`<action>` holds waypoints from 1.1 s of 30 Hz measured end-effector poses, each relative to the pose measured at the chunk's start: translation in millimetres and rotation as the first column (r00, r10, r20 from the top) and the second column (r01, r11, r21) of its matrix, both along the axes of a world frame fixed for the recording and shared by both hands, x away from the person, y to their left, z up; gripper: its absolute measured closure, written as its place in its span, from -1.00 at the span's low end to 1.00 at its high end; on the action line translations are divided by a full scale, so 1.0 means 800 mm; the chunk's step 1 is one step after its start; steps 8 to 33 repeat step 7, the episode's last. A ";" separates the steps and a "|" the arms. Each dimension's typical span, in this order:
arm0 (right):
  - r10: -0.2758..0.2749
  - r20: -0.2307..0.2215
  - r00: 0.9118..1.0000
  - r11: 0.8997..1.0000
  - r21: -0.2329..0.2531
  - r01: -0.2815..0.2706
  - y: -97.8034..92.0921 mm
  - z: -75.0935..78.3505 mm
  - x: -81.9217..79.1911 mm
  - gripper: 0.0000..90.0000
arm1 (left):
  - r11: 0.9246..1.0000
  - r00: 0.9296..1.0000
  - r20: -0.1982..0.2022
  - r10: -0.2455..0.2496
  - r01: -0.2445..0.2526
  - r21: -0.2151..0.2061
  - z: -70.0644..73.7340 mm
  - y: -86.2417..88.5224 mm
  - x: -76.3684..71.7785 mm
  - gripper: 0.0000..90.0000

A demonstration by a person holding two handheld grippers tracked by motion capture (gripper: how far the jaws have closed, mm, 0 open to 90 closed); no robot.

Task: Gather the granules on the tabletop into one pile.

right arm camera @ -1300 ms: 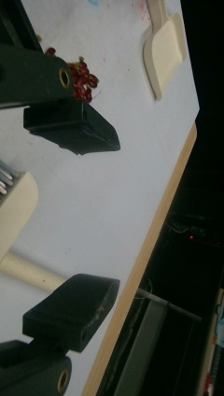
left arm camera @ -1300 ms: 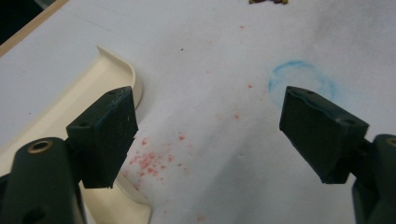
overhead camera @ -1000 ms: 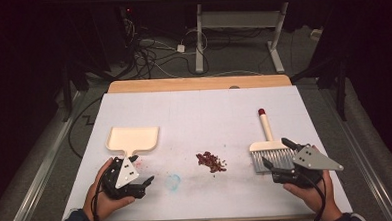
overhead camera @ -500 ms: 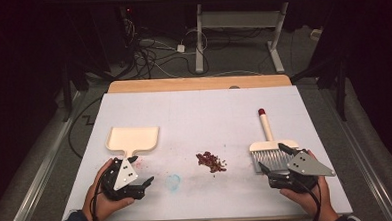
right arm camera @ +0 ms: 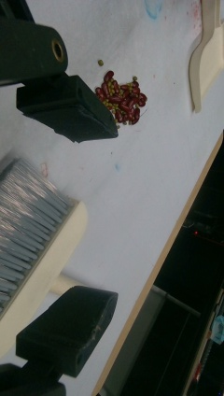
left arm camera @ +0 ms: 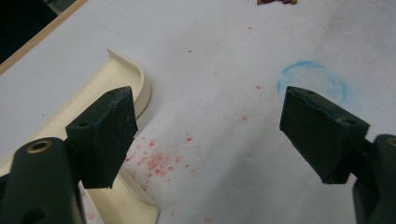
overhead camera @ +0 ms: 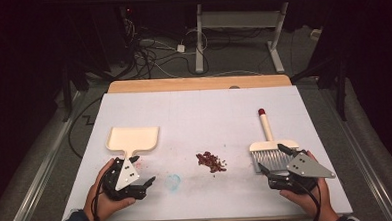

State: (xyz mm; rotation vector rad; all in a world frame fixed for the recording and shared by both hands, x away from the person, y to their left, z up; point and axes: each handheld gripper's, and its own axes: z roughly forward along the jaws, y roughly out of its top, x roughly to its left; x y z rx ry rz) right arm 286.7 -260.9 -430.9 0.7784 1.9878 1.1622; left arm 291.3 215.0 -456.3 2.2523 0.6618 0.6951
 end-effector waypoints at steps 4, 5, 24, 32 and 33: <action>-0.003 0.003 1.000 1.000 -0.001 0.003 -0.001 0.000 0.002 -0.57 | 1.000 1.000 -0.002 -0.001 0.001 -0.006 -0.001 0.000 0.002 -0.60; -0.003 0.003 1.000 1.000 -0.002 0.003 -0.001 0.000 0.002 -0.57 | 1.000 1.000 -0.002 -0.001 0.001 -0.006 -0.001 0.000 0.002 -0.60; -0.002 -0.004 1.000 1.000 -0.003 0.002 0.000 -0.001 0.003 -0.57 | 1.000 1.000 -0.001 0.002 -0.002 -0.004 0.000 0.000 0.002 -0.60; -0.002 -0.004 1.000 1.000 -0.003 0.002 0.000 -0.001 0.003 -0.57 | 1.000 1.000 -0.001 0.002 -0.002 -0.004 0.000 0.000 0.002 -0.60; -0.002 -0.004 1.000 1.000 -0.003 0.002 0.000 -0.001 0.003 -0.57 | 1.000 1.000 -0.001 0.002 -0.002 -0.004 0.000 0.000 0.002 -0.60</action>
